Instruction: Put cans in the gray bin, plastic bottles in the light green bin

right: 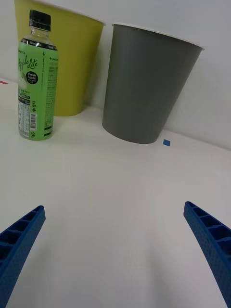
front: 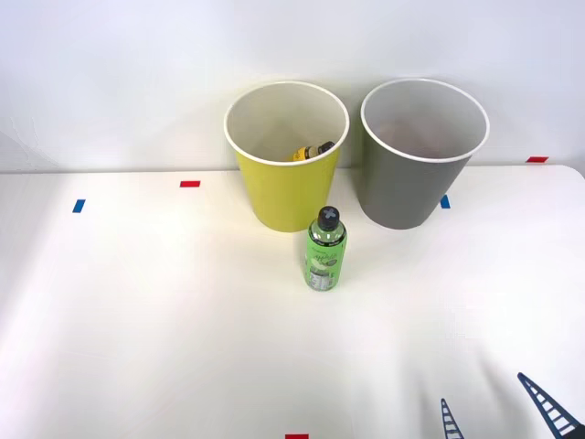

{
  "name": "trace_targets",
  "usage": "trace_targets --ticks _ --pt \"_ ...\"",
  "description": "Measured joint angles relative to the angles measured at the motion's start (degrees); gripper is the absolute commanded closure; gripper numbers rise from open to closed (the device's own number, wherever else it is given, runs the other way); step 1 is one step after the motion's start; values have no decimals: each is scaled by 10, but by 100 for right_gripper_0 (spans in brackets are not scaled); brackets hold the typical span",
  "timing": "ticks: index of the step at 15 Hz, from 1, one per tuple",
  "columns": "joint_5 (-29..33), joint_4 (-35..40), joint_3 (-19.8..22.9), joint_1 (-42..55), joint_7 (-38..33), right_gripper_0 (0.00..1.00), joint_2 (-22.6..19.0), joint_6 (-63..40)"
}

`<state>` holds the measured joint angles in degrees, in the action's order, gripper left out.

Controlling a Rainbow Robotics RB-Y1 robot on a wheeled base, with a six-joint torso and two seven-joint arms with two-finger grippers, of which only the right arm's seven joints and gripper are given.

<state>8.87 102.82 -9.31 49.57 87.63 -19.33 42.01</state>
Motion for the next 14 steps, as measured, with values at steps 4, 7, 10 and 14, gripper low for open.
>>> trace_targets --ticks 4,7,10,14 --pt "0 0 0 0 0 0 0 0" --pt "0 0 0 0 0 0 0 0" --pt "0 0 0 0 0 0 0 0" --pt "0 0 0 0 0 0 0 0"
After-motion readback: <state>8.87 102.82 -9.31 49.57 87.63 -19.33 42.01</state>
